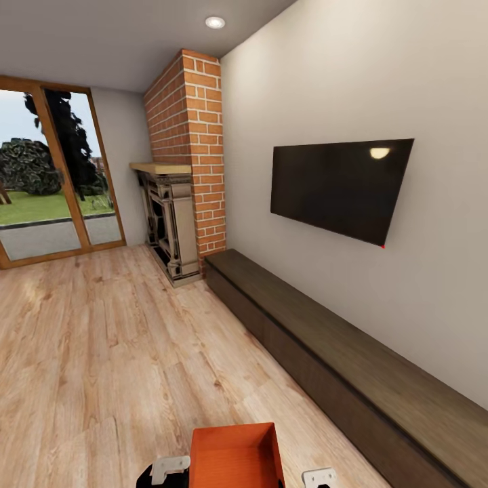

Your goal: Move the two storage containers from the living room to the garage. In the garage, place one container on the floor and stack the other container on top of it (either order is fine).

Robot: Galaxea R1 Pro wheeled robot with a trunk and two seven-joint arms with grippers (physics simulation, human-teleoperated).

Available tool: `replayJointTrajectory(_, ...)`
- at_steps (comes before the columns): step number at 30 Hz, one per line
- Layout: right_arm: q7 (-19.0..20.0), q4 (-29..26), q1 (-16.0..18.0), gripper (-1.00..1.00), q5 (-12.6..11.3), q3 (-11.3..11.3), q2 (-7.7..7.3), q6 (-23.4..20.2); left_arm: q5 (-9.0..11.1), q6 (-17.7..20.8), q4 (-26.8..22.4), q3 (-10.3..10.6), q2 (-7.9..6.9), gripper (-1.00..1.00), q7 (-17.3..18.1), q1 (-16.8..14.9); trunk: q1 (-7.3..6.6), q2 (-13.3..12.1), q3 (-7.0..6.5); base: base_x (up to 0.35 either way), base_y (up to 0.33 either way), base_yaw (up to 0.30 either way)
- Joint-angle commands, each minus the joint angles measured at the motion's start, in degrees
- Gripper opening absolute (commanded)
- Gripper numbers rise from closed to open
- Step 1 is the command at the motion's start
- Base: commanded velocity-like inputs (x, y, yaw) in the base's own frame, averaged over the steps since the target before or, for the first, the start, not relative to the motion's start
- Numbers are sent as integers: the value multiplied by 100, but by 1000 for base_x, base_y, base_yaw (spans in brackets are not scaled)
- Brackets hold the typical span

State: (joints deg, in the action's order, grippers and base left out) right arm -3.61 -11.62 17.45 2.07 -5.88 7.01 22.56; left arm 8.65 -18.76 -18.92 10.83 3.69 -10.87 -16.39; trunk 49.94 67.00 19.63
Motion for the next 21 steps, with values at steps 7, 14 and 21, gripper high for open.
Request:
replayJointTrajectory(7,-93,-24,34,100,8,-2,-6,31,50,-14,2,48,-11,100,-37,-5,0,4,7,0,0,0)
replayJointTrajectory(14,-109,-63,55,100,4,26,-7,38,53,-14,4,43,-21,100,-38,-5,0,4,7,0,0,0)
replayJointTrajectory(21,-113,-64,55,100,4,33,-7,45,53,-17,2,40,-25,100,-21,-5,0,4,7,0,17,0)
